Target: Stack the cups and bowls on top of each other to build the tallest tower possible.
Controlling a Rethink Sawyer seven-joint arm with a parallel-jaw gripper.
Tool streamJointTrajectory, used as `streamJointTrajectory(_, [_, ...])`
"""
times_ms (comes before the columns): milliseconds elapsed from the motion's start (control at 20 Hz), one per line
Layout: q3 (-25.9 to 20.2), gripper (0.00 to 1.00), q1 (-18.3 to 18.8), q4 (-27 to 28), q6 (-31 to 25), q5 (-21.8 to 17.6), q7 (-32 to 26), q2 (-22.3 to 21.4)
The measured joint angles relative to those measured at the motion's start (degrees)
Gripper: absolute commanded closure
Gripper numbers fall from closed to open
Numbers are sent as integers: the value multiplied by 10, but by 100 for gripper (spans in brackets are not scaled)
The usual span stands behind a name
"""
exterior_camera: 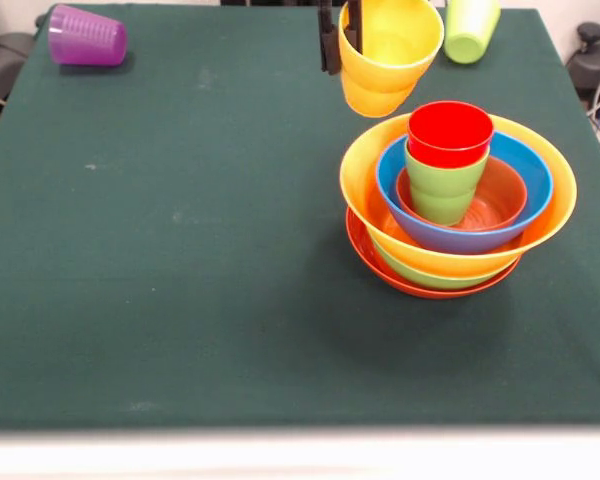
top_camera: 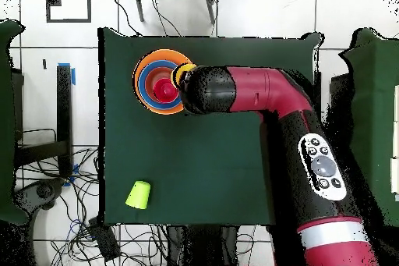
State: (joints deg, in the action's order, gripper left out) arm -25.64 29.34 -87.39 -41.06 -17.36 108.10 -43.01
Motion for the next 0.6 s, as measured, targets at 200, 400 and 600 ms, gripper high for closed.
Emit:
streamJointTrajectory(200, [21,100,-23,8,0,-1,0,-4])
streamJointTrajectory(400, [43,100,-66,34,-10,-3,0,-7])
streamJointTrajectory(600, [52,100,-106,72,-33,-3,0,-6])
